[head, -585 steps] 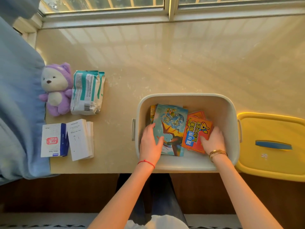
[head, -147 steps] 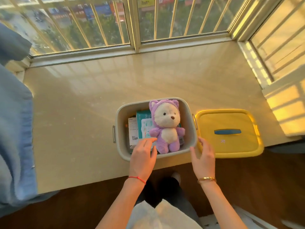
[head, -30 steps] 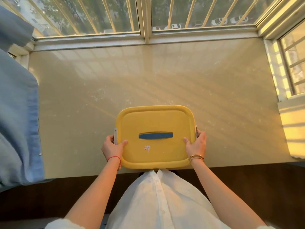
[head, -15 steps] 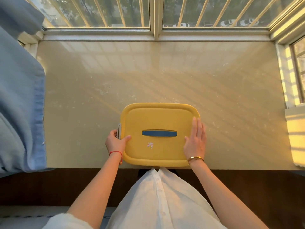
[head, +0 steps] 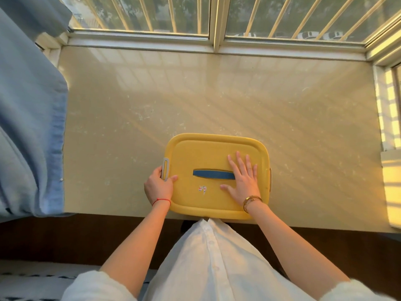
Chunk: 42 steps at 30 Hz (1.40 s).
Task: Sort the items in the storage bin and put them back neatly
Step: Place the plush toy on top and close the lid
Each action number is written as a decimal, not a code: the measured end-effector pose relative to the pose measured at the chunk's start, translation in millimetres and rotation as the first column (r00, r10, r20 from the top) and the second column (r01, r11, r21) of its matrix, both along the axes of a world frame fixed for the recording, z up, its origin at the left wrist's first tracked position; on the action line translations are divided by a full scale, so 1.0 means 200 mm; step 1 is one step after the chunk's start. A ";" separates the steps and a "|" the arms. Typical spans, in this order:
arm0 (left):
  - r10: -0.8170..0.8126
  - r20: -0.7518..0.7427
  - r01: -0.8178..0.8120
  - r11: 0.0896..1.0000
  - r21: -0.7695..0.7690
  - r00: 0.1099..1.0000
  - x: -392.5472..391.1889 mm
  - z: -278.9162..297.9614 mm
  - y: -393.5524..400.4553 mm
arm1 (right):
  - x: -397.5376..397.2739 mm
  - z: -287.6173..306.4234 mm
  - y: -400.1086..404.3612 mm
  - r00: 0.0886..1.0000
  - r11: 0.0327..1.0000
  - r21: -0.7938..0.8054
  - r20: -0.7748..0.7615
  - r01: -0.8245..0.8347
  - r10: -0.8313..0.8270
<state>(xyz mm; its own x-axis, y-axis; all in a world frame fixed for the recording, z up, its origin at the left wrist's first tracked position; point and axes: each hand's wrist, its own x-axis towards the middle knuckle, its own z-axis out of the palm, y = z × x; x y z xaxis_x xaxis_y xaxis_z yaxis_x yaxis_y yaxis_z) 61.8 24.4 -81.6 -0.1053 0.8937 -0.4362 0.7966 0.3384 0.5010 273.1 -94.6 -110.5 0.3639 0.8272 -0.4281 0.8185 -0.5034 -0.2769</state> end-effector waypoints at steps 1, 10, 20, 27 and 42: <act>-0.008 -0.008 0.008 1.000 0.007 1.000 0.00 0.00 0.00 | 0.00 0.00 0.00 1.000 1.000 0.006 0.001 0.004 -0.004; -0.278 -0.131 0.284 0.958 0.034 0.952 0.07 0.02 -0.06 | 0.03 0.03 -0.03 0.998 0.996 0.087 -0.061 0.021 -0.016; -0.885 -0.188 0.904 0.424 0.056 0.426 0.56 0.00 -0.34 | 0.21 0.08 -0.36 0.863 0.839 0.204 -0.095 0.504 -0.496; -0.880 -0.271 0.903 0.424 -0.075 0.390 0.63 -0.06 -0.40 | 0.24 0.01 -0.38 0.642 0.716 -0.030 -0.418 0.697 -0.643; -0.867 -0.219 0.882 0.468 -0.048 0.448 0.64 -0.10 -0.39 | 0.15 -0.02 -0.35 0.792 0.727 0.316 -0.195 0.609 -0.579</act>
<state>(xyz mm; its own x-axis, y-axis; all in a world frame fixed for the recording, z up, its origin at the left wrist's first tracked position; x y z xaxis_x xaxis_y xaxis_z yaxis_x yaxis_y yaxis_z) 189.4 -54.2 -101.7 0.6786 0.5847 -0.4446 0.7276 -0.6180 0.2979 303.2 -165.4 -114.3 0.8099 0.5488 -0.2071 0.3528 -0.7378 -0.5755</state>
